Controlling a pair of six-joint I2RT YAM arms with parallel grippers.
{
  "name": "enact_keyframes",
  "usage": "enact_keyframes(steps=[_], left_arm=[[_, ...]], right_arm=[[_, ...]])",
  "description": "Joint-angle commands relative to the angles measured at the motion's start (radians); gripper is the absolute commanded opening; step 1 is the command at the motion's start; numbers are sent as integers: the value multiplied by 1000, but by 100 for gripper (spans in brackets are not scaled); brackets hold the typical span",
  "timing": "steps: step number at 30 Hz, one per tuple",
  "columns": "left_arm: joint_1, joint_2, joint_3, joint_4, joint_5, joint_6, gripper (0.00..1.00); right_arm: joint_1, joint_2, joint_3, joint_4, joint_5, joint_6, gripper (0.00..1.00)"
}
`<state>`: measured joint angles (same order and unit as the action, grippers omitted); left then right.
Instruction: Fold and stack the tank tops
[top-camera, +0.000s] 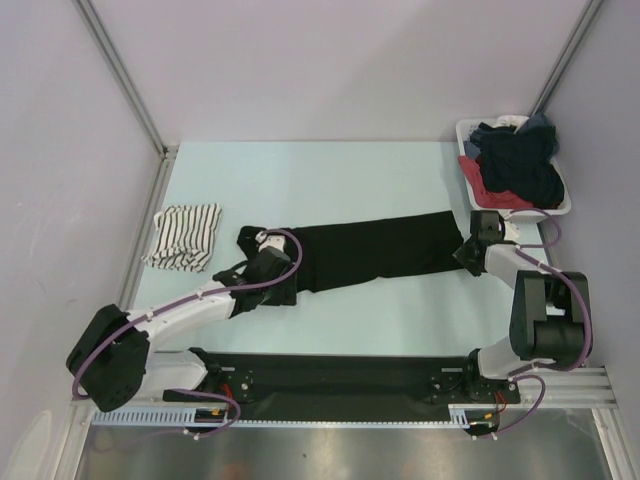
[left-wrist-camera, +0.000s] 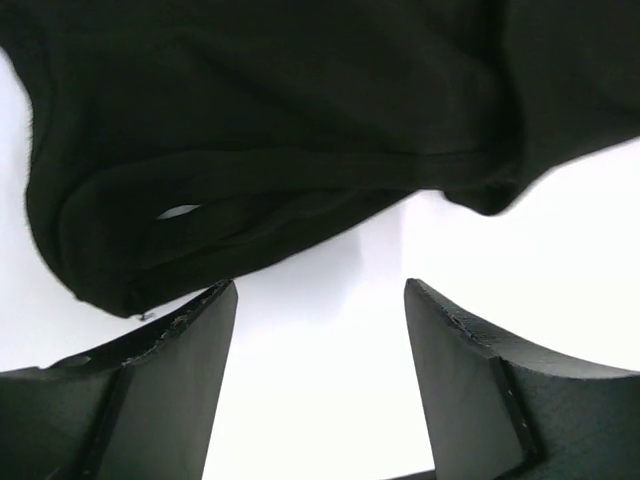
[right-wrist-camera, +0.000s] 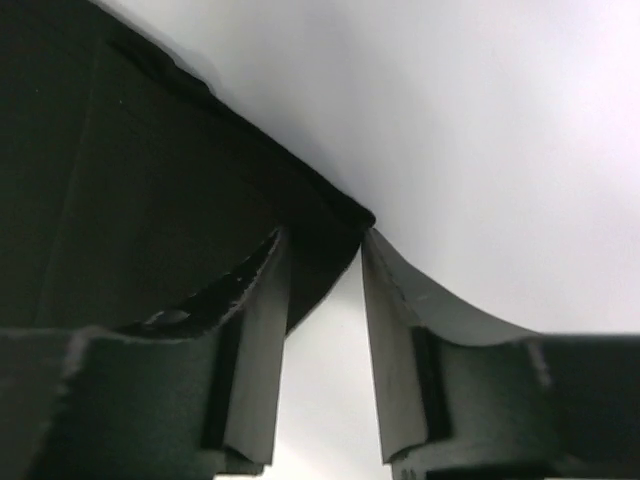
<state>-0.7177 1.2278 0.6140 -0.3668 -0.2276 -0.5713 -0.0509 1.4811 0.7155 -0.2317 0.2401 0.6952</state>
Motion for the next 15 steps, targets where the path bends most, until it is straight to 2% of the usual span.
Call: enact_keyframes(steps=[1,2,4,6,15], left_arm=[[35,-33,-22,34,8,-48,73],[40,-37,-31,31,5,-58,72],[50,-56,-45,31,-13,-91,72],[63,-71,-69,45,-21,-114,70],[191,-119,-143,146,47,-197,59]], right_arm=[[-7,63,39,19,7,24,37],[-7,70,41,17,13,26,36],[-9,74,38,23,22,27,25],[-10,74,36,20,28,29,6],[-4,42,16,-20,31,36,2]])
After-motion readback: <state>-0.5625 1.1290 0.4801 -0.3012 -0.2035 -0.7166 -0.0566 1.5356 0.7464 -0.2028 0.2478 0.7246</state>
